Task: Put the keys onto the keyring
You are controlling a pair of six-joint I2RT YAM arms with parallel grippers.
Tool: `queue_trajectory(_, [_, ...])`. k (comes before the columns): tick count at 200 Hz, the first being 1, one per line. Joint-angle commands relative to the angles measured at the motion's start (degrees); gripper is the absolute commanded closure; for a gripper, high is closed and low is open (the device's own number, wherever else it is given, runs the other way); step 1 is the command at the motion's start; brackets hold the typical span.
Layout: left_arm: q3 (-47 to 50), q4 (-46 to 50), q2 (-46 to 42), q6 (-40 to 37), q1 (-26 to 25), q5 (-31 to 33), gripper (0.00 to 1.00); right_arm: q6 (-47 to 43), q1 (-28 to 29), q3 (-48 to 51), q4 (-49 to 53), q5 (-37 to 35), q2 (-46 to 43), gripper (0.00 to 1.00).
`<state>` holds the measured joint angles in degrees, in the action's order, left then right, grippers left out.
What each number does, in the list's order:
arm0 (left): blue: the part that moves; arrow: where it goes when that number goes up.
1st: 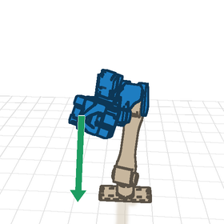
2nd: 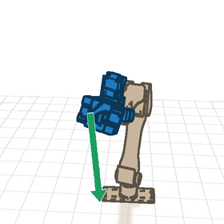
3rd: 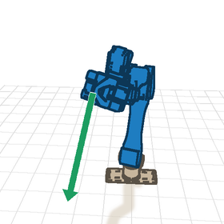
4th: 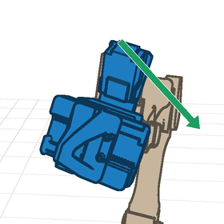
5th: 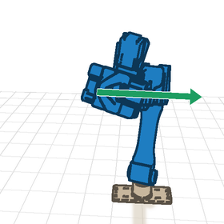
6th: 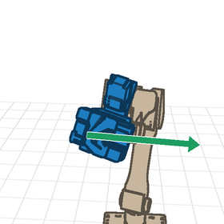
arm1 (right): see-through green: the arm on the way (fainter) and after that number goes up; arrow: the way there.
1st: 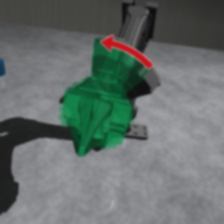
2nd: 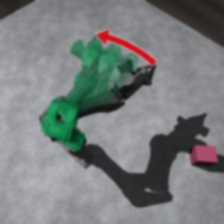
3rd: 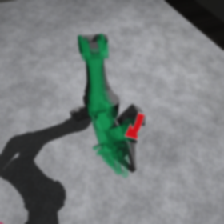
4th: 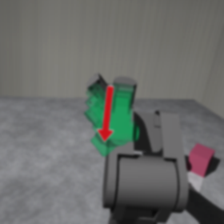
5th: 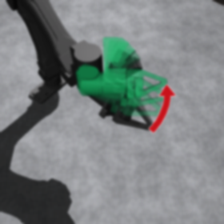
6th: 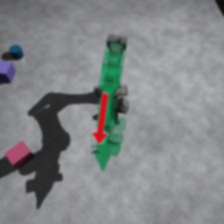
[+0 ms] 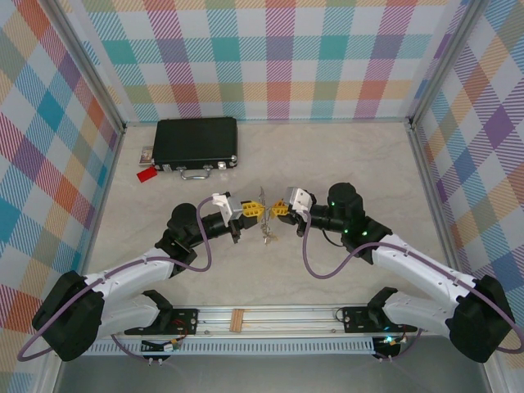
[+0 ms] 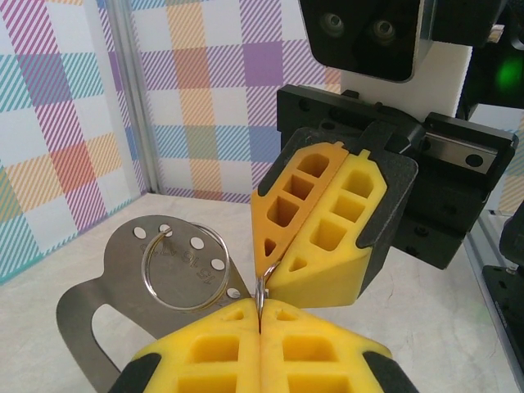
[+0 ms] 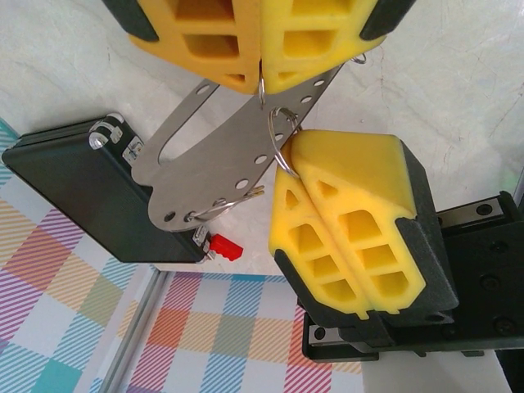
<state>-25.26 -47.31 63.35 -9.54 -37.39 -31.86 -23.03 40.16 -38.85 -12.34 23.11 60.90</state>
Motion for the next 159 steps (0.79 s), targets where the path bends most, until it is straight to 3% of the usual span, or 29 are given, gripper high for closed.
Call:
queue_trajectory(1, [-0.15, -1.03, -0.79, -0.92, -0.32, -0.23, 1.0, -0.26, 0.44, -1.64, -0.41, 1.67, -0.96, 1.0])
queue_trajectory(159, [0.14, -1.85, -1.62, 0.09, -0.32, 0.78, 1.0, -3.28, 3.54, -2.11, 4.0, -1.61, 0.2, 1.0])
